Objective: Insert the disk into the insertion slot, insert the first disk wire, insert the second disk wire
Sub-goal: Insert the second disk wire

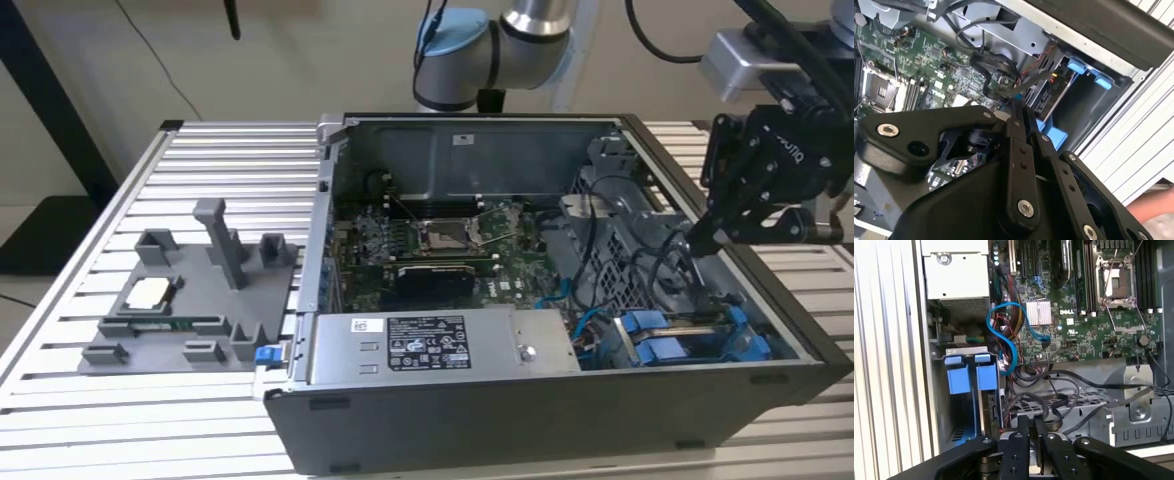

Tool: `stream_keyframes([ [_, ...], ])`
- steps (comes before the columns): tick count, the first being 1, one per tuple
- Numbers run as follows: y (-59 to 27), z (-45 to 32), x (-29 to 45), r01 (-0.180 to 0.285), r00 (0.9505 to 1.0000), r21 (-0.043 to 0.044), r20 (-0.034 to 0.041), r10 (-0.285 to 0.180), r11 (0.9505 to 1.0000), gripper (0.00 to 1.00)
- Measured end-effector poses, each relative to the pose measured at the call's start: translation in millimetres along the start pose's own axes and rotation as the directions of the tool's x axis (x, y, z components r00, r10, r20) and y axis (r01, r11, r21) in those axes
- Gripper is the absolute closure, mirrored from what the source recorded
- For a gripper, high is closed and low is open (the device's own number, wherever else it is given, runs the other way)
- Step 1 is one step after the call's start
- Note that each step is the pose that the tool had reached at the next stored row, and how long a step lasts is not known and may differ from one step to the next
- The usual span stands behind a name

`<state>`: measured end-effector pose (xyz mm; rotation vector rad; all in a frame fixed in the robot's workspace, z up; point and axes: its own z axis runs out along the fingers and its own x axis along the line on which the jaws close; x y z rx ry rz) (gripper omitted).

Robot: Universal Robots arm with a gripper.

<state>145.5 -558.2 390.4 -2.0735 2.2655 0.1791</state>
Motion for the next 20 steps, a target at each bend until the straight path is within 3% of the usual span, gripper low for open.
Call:
stream_keyframes([
  [8, 15.7, -0.3, 6.1, 0.015, 0.9999, 0.0120, -0.0011, -0.015, 0.9998, 0.84],
  [13, 16.2, -0.3, 6.8, 0.016, 0.9999, 0.0129, -0.0015, -0.016, 0.9998, 0.84],
  [17, 18.0, 0.5, 7.2, 0.016, 0.9998, 0.0153, -0.0080, -0.016, 0.9998, 0.84],
  [20, 20.1, 1.6, 7.6, 0.016, 0.9996, 0.0196, -0.0241, -0.015, 0.9997, 0.84],
])
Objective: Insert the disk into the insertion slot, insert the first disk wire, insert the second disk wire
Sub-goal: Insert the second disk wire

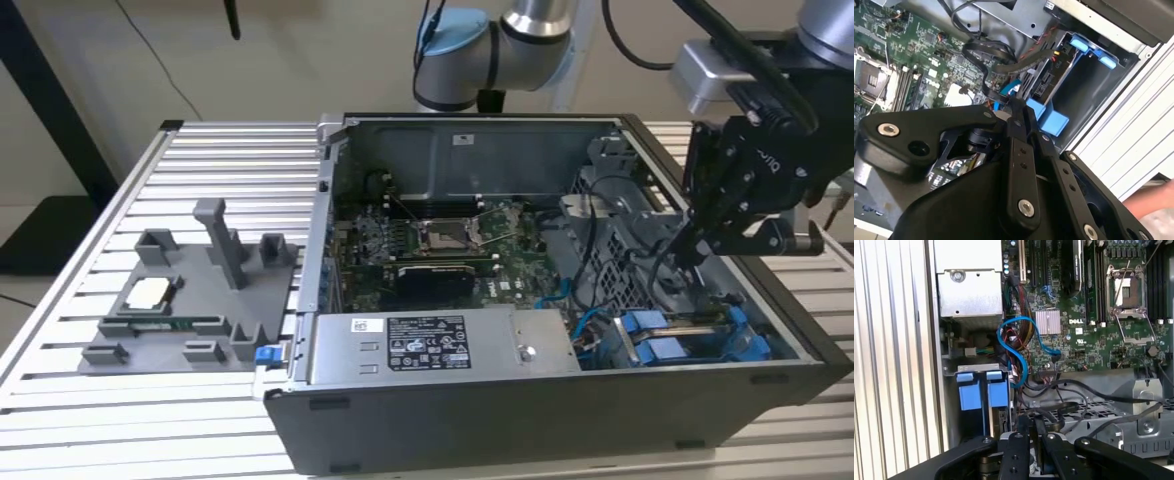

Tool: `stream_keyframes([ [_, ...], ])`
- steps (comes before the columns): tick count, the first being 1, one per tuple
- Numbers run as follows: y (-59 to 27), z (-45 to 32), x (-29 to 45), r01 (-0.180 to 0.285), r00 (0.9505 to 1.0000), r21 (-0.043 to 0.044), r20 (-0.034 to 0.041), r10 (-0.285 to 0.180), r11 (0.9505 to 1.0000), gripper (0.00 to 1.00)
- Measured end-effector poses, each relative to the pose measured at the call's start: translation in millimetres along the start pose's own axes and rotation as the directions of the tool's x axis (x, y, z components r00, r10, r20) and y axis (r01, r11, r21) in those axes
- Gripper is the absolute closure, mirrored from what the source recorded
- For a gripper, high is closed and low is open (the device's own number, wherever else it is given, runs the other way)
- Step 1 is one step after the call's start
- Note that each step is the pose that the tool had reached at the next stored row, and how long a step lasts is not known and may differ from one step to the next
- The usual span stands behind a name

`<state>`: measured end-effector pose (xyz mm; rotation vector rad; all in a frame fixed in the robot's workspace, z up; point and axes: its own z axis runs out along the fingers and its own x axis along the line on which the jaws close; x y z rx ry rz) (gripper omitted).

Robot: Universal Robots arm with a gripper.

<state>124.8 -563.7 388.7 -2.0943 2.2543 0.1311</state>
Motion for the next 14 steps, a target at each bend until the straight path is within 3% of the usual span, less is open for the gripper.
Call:
stream_keyframes([
  [4, 2.0, 0.9, 0.3, 0.001, 0.9996, 0.0063, -0.0286, -0.001, 1.0000, 0.84],
  [7, 2.8, 2.1, 0.5, 0.009, 0.9992, 0.0113, -0.0400, -0.009, 0.9999, 0.84],
  [14, 4.8, 5.1, 2.2, 0.045, 0.9983, 0.0422, -0.0397, -0.043, 0.9981, 0.84],
])
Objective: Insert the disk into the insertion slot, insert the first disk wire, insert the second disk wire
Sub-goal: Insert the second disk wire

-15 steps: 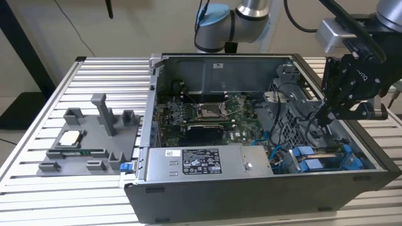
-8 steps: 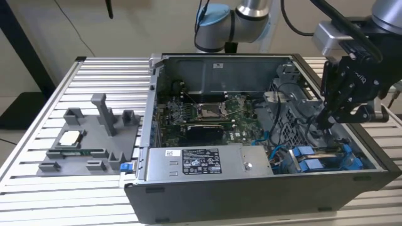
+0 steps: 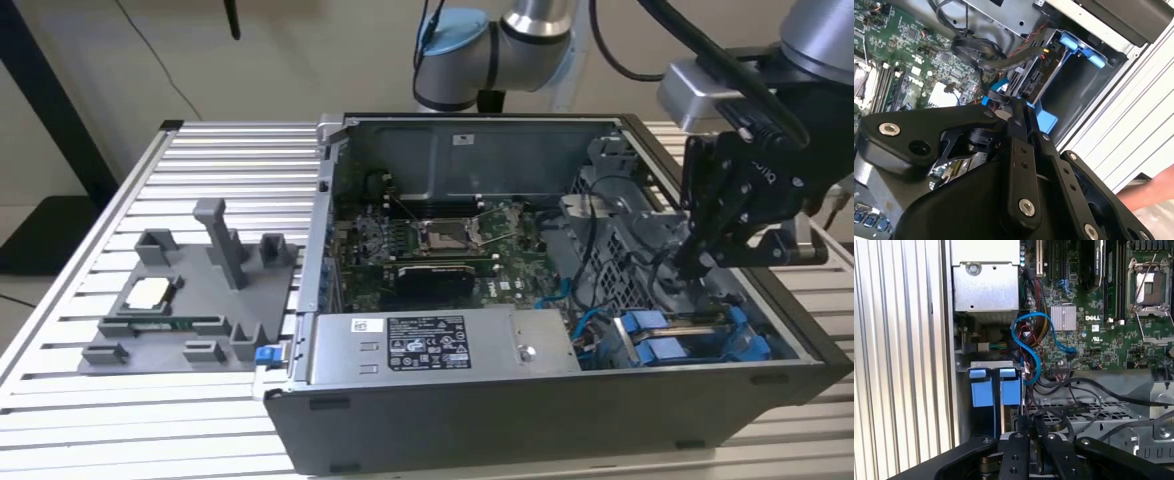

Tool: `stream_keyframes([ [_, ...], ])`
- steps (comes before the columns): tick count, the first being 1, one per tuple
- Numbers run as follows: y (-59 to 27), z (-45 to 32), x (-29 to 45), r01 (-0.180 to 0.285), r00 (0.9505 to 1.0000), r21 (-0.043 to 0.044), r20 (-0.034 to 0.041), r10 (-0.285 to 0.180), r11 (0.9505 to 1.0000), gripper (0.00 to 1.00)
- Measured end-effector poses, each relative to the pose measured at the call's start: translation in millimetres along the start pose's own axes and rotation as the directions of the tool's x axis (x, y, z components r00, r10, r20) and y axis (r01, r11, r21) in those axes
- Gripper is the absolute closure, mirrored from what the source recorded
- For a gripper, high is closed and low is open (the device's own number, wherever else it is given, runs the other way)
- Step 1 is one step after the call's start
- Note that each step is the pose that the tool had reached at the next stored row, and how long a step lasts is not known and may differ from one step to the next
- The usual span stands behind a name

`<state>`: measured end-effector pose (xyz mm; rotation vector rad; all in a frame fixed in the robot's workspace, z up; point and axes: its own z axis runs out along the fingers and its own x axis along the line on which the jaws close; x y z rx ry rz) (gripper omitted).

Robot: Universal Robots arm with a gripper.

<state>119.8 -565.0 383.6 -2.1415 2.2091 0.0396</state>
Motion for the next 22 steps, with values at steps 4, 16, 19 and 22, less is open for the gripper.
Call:
stream_keyframes([
  [4, 1.6, 1.9, 3.3, 0.012, 0.9999, 0.0209, 0.0021, -0.012, 0.9997, 0.84],
  [16, 7.0, 10.7, 16.6, 0.028, 0.9996, 0.0812, 0.0084, -0.028, 0.9963, 0.84],
  [19, 7.0, 10.7, 16.6, 0.028, 0.9996, 0.0812, 0.0084, -0.028, 0.9963, 0.84],
  [22, 7.1, 11.7, 16.6, 0.027, 0.9996, 0.0818, 0.0088, -0.028, 0.9963, 0.84],
])
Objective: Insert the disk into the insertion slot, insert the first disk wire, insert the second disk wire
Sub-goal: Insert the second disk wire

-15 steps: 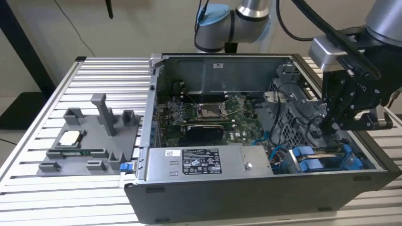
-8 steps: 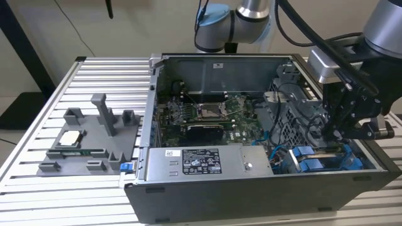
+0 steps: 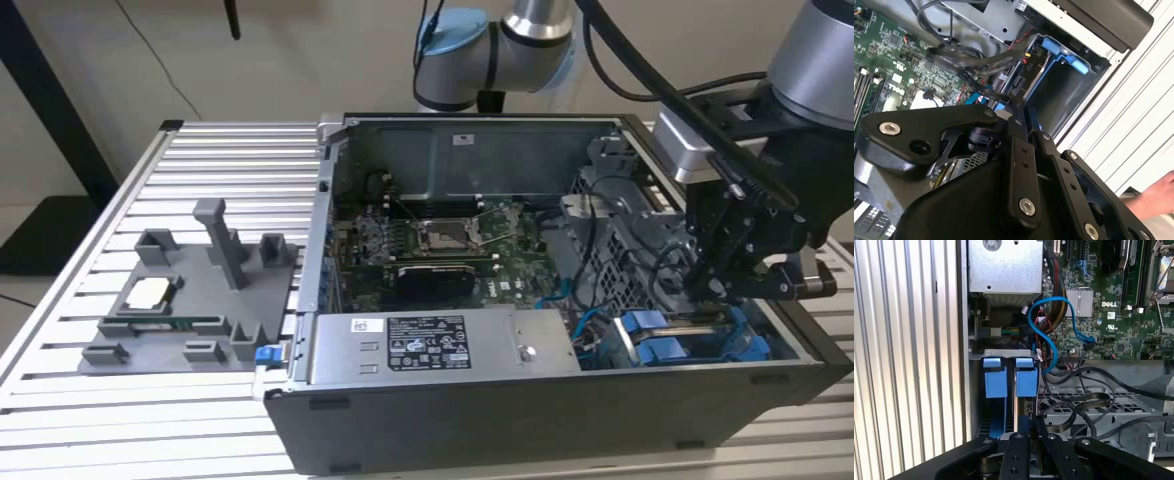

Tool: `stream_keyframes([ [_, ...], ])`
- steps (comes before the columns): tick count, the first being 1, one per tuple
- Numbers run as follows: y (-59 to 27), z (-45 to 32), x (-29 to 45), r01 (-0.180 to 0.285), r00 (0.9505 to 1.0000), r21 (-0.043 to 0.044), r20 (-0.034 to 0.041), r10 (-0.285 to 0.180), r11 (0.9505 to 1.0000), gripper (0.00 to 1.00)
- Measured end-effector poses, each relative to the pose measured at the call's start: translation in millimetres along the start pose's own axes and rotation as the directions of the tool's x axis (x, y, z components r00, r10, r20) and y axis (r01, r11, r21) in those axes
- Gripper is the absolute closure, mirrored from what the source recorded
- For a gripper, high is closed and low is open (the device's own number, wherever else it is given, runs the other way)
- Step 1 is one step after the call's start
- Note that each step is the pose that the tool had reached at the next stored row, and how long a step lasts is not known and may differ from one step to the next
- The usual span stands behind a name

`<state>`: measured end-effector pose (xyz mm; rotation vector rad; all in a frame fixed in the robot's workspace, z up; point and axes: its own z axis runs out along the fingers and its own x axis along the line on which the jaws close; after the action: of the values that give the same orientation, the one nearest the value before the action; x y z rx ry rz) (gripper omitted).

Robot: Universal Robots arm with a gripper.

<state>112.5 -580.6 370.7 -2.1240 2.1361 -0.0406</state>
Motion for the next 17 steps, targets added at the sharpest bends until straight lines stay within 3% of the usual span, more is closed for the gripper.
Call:
stream_keyframes([
  [8, 1.2, 10.5, 0.2, 0.001, 1.0000, 0.0166, 0.0003, -0.001, 0.9999, 0.84],
  [9, 1.7, 15.3, 0.3, 0.002, 1.0000, 0.0282, 0.0033, -0.002, 0.9996, 0.84],
  [10, 1.7, 16.1, 0.3, 0.002, 1.0000, 0.0302, 0.0040, -0.002, 0.9995, 0.84],
  [17, 2.3, 21.0, -0.5, 0.002, 1.0000, 0.0330, 0.0045, -0.002, 0.9995, 0.84],
])
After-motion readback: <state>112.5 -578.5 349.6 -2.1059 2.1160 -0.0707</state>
